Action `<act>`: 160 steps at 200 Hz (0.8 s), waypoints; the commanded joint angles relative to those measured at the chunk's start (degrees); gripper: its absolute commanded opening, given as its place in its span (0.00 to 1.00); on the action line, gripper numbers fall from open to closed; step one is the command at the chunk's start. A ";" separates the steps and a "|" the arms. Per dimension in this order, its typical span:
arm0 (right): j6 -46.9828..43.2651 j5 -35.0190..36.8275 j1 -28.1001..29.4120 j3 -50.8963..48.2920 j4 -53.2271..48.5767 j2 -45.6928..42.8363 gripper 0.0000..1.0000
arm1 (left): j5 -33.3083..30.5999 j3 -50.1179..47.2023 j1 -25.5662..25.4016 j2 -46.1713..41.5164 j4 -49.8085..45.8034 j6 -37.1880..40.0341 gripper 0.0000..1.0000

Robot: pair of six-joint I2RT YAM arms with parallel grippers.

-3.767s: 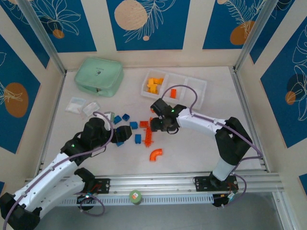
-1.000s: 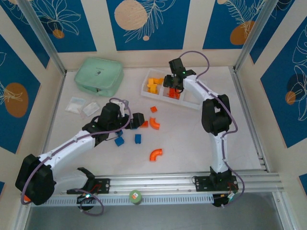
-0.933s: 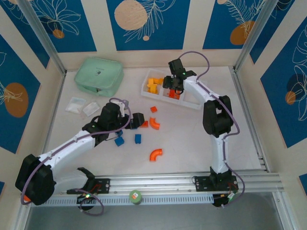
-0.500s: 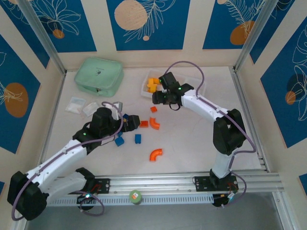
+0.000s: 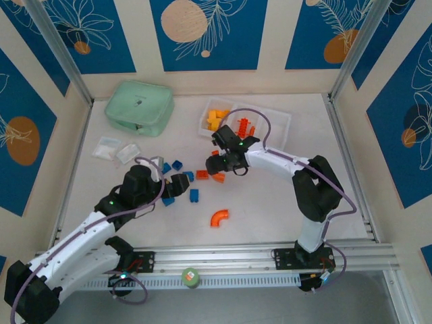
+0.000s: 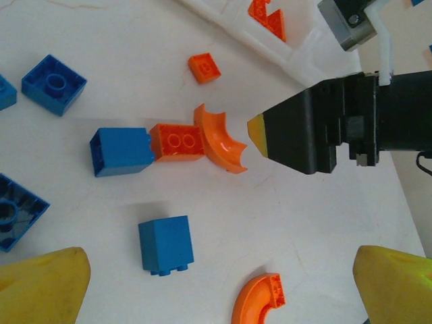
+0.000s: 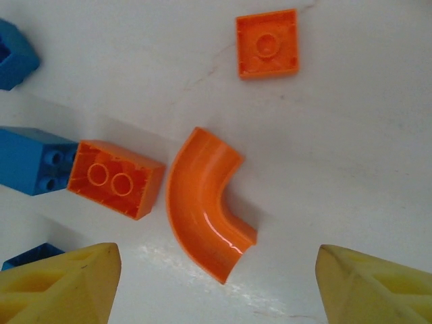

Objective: Sort the legos into containers by color
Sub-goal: Pick up the lego from the center of the table.

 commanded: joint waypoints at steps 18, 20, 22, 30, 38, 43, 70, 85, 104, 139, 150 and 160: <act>-6.48 -0.02 1.42 2.03 -0.39 4.29 0.78 | -2.16 -1.26 0.61 -1.11 -0.96 -1.77 0.99; -6.77 0.25 1.43 2.10 -0.41 4.45 0.78 | -2.20 -1.29 0.63 -1.08 -0.91 -1.84 0.99; -7.01 0.47 1.50 2.07 -0.37 4.64 0.79 | -2.26 -1.30 0.61 -1.05 -0.90 -1.86 0.99; -7.75 1.10 1.36 2.27 -0.26 5.21 0.79 | -2.39 -1.40 0.65 -0.98 -0.78 -1.86 0.99; -8.36 1.68 0.97 2.63 -0.48 5.93 0.79 | -2.43 -1.48 0.66 -0.97 -0.71 -1.88 0.99; -8.58 1.96 0.76 2.86 -0.61 6.25 0.79 | -2.48 -1.48 0.68 -0.96 -0.76 -1.86 0.99; -10.73 1.66 -0.15 3.67 -0.05 8.44 0.79 | -2.83 -1.74 0.71 -0.95 -0.71 -2.04 0.99; -12.21 0.60 -0.33 4.22 0.14 9.72 0.77 | -2.83 -1.74 0.71 -1.03 -0.85 -2.04 0.99; -13.73 -0.66 -0.24 4.98 0.09 10.77 0.74 | -2.93 -1.75 0.70 -1.04 -1.05 -2.04 0.99; -14.60 -2.39 0.18 4.98 0.01 11.98 0.66 | -3.18 -1.83 0.72 -1.04 -1.15 -1.95 0.99; -14.67 -1.98 0.45 4.90 -0.25 12.42 0.63 | -3.19 -1.83 0.72 -0.97 -1.04 -1.96 0.99; -14.68 -1.45 0.72 4.92 -0.65 12.71 0.60 | -3.19 -1.85 0.82 -0.88 -0.87 -1.86 0.99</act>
